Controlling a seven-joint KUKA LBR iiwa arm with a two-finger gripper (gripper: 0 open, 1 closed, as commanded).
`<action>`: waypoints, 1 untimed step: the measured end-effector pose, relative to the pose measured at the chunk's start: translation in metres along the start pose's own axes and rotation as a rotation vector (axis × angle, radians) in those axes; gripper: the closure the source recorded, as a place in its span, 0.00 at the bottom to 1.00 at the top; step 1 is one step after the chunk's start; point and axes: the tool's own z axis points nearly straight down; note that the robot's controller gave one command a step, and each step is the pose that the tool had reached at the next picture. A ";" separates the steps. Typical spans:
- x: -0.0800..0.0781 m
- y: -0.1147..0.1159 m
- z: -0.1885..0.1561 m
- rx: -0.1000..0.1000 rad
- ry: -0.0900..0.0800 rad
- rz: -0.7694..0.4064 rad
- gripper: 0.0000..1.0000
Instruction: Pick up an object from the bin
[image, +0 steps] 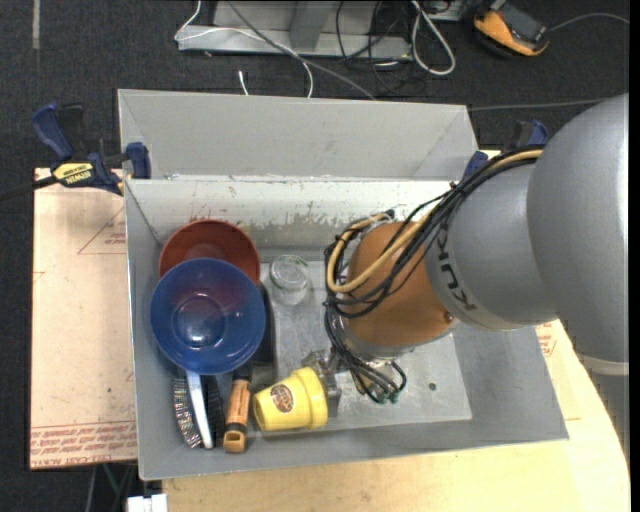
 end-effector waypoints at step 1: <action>-0.010 -0.025 -0.041 0.016 -0.019 -0.175 1.00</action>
Offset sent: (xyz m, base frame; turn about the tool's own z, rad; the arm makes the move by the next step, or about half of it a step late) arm 0.0363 0.0401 -0.0019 -0.0739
